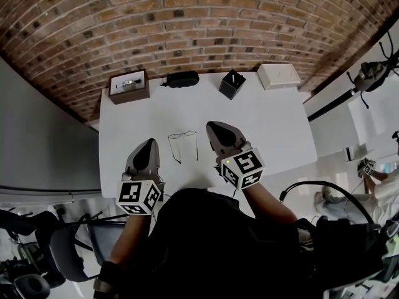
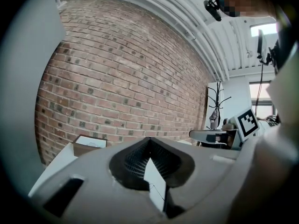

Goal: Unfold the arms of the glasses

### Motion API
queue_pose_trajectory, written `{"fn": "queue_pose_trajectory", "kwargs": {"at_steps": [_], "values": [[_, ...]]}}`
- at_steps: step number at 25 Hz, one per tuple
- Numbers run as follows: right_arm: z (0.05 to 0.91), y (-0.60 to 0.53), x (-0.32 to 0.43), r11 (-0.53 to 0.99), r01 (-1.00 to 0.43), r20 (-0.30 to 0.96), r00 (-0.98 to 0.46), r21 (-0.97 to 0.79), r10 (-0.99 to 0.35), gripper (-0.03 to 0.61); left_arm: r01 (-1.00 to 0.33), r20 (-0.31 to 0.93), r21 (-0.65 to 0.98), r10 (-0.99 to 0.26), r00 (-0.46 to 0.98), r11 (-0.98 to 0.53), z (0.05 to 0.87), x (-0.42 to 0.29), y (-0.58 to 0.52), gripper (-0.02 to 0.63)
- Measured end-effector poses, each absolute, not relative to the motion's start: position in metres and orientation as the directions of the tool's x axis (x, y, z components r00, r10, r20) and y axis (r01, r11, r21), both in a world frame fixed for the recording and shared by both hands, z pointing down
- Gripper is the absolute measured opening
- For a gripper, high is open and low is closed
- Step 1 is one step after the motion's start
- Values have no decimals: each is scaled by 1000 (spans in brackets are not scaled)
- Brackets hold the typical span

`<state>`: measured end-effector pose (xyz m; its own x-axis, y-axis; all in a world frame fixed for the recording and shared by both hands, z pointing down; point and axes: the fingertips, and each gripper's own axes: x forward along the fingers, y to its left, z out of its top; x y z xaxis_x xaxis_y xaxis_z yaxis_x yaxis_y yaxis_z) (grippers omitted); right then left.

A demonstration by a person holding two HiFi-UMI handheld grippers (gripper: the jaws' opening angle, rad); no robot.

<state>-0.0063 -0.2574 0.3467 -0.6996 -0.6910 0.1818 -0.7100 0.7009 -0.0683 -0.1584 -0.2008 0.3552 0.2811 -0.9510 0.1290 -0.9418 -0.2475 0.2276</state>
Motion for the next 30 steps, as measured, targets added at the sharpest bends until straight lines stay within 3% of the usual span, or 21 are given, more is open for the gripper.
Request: {"fn": "queue_pose_trajectory", "kwargs": {"at_steps": [30], "values": [[330, -257, 2, 695, -717, 145, -694, -57, -705, 8, -957, 91, 191, -967, 239, -218, 341, -155, -201, 11]]}}
